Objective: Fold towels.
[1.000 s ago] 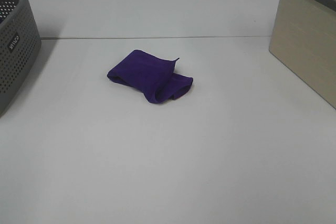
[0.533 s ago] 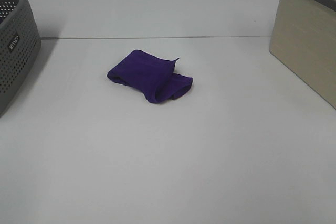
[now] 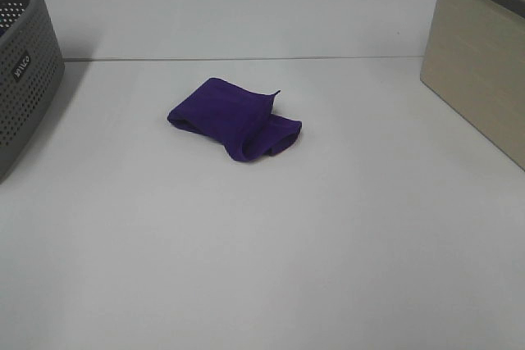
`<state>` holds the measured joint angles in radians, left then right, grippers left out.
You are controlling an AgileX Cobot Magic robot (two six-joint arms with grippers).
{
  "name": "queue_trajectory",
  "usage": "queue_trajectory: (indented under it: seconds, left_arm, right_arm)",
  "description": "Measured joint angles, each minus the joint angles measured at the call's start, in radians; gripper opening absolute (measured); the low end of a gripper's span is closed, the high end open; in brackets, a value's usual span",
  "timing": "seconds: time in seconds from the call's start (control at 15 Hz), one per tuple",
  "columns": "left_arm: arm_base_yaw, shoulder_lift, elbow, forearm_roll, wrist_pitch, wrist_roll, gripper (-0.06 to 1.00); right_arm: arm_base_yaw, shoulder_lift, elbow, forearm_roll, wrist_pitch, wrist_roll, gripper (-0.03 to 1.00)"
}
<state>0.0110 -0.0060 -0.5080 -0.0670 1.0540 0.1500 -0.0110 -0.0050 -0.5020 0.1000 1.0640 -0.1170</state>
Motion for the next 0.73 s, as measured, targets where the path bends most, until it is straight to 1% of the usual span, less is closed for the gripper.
queue_trajectory:
  seconds: [0.73]
  left_arm:
    - [0.000, 0.000, 0.000, -0.006, -0.002, -0.006, 0.82]
  right_arm:
    - [0.000, 0.000, 0.000, 0.000, 0.000, 0.000, 0.78]
